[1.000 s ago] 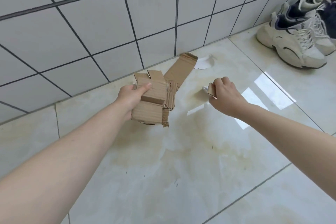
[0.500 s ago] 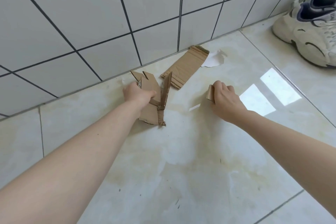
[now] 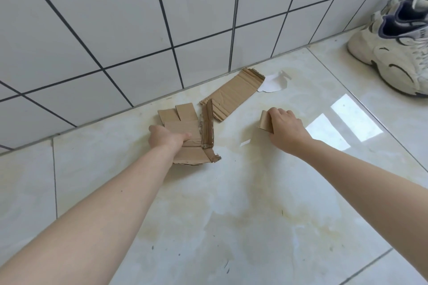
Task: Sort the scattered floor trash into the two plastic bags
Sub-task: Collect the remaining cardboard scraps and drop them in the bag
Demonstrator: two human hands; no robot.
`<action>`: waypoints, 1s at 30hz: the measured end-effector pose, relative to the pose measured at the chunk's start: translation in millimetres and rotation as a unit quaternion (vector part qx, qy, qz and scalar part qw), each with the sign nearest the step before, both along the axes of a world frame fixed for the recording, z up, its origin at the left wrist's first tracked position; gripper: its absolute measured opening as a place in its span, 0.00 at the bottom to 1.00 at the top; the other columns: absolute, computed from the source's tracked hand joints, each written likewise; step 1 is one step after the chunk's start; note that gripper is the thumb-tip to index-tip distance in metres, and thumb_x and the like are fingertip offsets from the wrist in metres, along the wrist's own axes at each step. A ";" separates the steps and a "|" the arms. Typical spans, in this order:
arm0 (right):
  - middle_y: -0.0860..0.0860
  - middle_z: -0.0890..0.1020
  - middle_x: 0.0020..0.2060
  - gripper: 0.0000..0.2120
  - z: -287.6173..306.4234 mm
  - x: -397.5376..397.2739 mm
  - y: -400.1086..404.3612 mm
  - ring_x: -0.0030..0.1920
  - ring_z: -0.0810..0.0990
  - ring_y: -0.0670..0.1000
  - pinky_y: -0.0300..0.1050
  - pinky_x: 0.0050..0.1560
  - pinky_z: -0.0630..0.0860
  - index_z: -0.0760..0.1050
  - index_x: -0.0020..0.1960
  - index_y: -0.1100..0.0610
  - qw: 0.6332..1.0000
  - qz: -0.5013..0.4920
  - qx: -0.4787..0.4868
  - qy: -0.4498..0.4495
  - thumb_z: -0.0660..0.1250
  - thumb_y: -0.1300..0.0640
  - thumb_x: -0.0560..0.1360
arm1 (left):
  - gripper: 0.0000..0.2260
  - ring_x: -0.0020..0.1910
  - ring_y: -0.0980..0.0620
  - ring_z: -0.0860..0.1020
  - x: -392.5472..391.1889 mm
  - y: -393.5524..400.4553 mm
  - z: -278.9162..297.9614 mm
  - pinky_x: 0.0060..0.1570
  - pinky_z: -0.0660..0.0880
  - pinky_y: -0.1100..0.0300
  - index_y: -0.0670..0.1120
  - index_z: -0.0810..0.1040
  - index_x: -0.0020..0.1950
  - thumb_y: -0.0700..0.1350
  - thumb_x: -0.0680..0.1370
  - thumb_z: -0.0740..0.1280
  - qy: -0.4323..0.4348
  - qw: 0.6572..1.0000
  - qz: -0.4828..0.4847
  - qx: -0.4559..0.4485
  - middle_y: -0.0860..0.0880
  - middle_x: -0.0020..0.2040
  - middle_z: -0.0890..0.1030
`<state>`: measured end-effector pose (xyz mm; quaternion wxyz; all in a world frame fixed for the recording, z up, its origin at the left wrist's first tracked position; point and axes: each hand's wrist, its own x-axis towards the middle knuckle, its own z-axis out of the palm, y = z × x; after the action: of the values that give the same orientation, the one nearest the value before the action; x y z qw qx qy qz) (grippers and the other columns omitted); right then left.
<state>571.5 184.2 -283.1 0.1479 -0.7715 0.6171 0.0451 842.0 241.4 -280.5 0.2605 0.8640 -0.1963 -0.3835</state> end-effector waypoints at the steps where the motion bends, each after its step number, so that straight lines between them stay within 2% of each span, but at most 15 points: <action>1: 0.56 0.73 0.51 0.12 0.9 2.4 -3.9 0.47 0.65 0.55 0.49 0.45 0.64 0.66 0.55 0.59 1.000 0.007 -0.008 0.002 0.58 0.64 0.72 | 0.35 0.60 0.40 0.76 1.8 0.8 -0.2 0.59 0.75 0.47 0.41 0.67 0.64 0.48 0.64 0.80 -0.002 1.000 0.002 0.003 0.42 0.62 0.76; 4: 0.57 0.71 0.53 0.13 2.7 10.2 -17.8 0.51 0.68 0.58 0.49 0.45 0.65 0.67 0.56 0.60 0.999 0.028 -0.036 0.013 0.60 0.64 0.71 | 0.35 0.58 0.40 0.77 6.8 1.9 -0.3 0.57 0.76 0.47 0.41 0.69 0.62 0.49 0.62 0.81 0.008 1.000 -0.002 0.019 0.42 0.59 0.78; 8: 0.58 0.67 0.62 0.17 2.7 24.1 -35.8 0.59 0.68 0.60 0.51 0.48 0.67 0.66 0.60 0.61 0.998 0.046 -0.018 0.029 0.59 0.65 0.71 | 0.31 0.54 0.40 0.78 12.8 3.8 0.0 0.55 0.77 0.46 0.42 0.72 0.56 0.46 0.60 0.82 0.058 0.998 0.004 0.035 0.43 0.55 0.79; 13: 0.50 0.65 0.69 0.27 -2.0 53.4 -32.9 0.65 0.66 0.58 0.52 0.51 0.65 0.61 0.68 0.54 0.992 0.126 0.019 -0.009 0.57 0.68 0.71 | 0.30 0.52 0.40 0.78 13.2 4.6 4.2 0.55 0.77 0.44 0.40 0.75 0.57 0.42 0.59 0.82 0.095 0.994 -0.029 0.050 0.41 0.53 0.80; 15: 0.45 0.59 0.73 0.31 -2.6 60.4 -27.8 0.68 0.62 0.58 0.53 0.54 0.66 0.58 0.72 0.50 0.989 0.141 0.034 0.007 0.58 0.69 0.72 | 0.30 0.52 0.40 0.78 12.1 6.9 4.3 0.55 0.76 0.44 0.39 0.75 0.57 0.41 0.59 0.82 0.093 0.993 -0.047 0.057 0.41 0.53 0.80; 17: 0.44 0.59 0.74 0.33 -1.0 59.8 -25.9 0.69 0.62 0.57 0.52 0.55 0.65 0.57 0.73 0.49 0.989 0.140 0.033 0.023 0.58 0.69 0.72 | 0.29 0.52 0.40 0.78 10.8 10.0 3.5 0.55 0.76 0.44 0.40 0.77 0.56 0.41 0.59 0.82 0.081 0.992 -0.068 0.062 0.42 0.52 0.80; 19: 0.47 0.65 0.71 0.31 1.6 54.2 -25.5 0.64 0.66 0.57 0.51 0.54 0.66 0.60 0.71 0.50 0.987 0.155 0.015 0.040 0.58 0.69 0.71 | 0.28 0.51 0.41 0.79 8.5 12.6 4.2 0.55 0.77 0.46 0.42 0.78 0.55 0.43 0.58 0.82 0.051 0.992 -0.096 0.062 0.42 0.52 0.80; 22: 0.51 0.75 0.55 0.23 6.5 43.5 -27.4 0.52 0.72 0.57 0.51 0.48 0.69 0.65 0.61 0.53 0.987 0.159 0.000 0.021 0.58 0.69 0.68 | 0.29 0.52 0.42 0.78 4.7 16.0 6.3 0.54 0.78 0.47 0.44 0.78 0.55 0.47 0.57 0.81 0.002 0.989 -0.138 0.060 0.43 0.56 0.78; 25: 0.52 0.76 0.46 0.18 13.4 36.6 -29.2 0.47 0.75 0.58 0.53 0.43 0.73 0.66 0.53 0.54 0.985 0.166 0.024 -0.034 0.57 0.70 0.66 | 0.24 0.53 0.43 0.78 2.1 24.7 7.5 0.55 0.77 0.48 0.44 0.77 0.55 0.44 0.62 0.80 0.001 0.987 -0.154 0.053 0.44 0.54 0.79; 30: 0.51 0.75 0.41 0.16 16.4 41.6 -16.7 0.44 0.75 0.58 0.56 0.41 0.75 0.67 0.48 0.55 0.977 0.201 0.055 -0.052 0.56 0.71 0.65 | 0.23 0.51 0.43 0.79 4.8 41.5 5.6 0.53 0.78 0.48 0.45 0.77 0.53 0.43 0.62 0.80 0.033 0.988 -0.138 0.058 0.44 0.52 0.81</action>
<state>613.1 167.5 -266.7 0.2098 -0.8716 0.4378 0.0674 846.8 282.9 -274.9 0.1609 0.8293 -0.2825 -0.4546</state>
